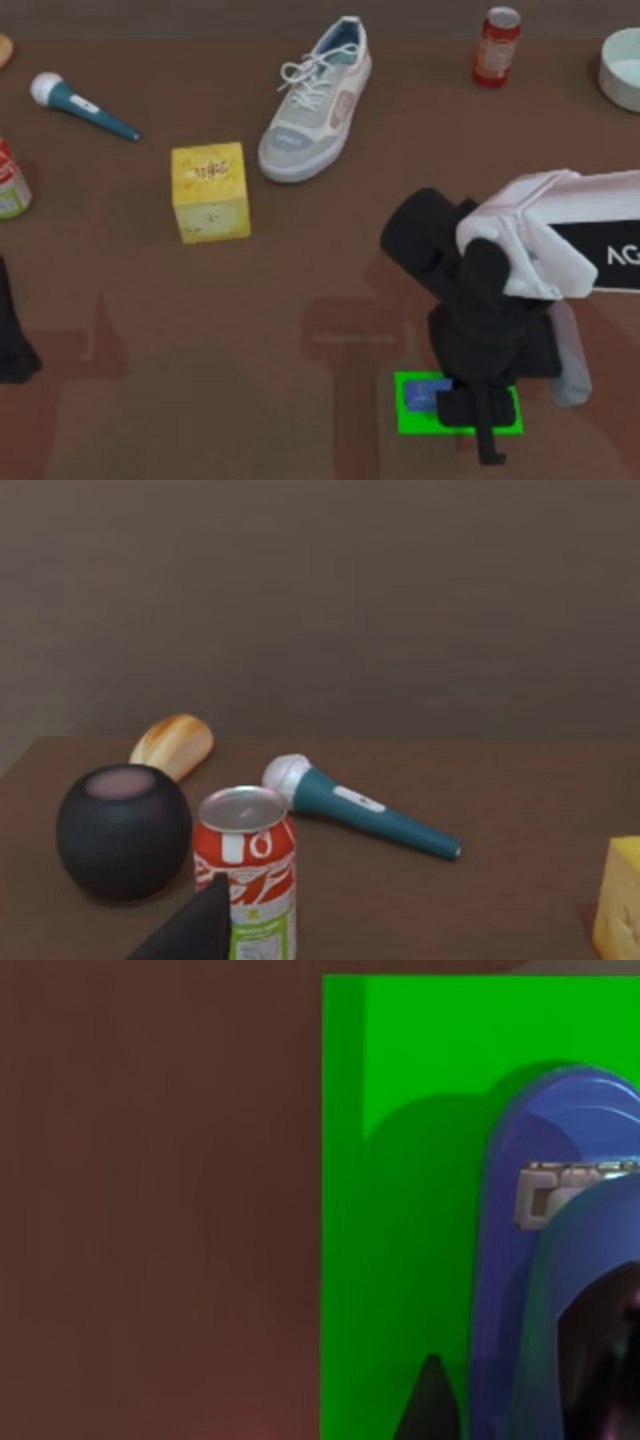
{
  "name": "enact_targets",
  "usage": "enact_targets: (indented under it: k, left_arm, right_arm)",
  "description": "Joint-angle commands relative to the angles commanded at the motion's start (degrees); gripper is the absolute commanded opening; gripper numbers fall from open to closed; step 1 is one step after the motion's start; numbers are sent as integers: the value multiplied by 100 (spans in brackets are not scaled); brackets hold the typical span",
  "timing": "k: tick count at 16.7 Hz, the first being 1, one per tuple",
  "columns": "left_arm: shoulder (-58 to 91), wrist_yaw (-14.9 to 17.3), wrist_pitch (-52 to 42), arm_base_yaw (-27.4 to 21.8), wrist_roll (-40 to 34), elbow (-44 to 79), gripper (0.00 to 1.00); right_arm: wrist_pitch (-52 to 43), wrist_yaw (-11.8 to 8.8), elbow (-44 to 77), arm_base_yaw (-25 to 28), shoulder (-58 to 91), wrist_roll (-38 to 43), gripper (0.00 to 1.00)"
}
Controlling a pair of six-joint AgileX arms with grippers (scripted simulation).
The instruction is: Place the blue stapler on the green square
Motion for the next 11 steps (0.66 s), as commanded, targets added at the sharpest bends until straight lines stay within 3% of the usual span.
enact_targets:
  k: [5,11]
  left_arm:
    - [0,0,0,0,0,0,100]
    - [0,0,0,0,0,0,100]
  right_arm:
    - [0,0,0,0,0,0,98]
    - [0,0,0,0,0,0,100]
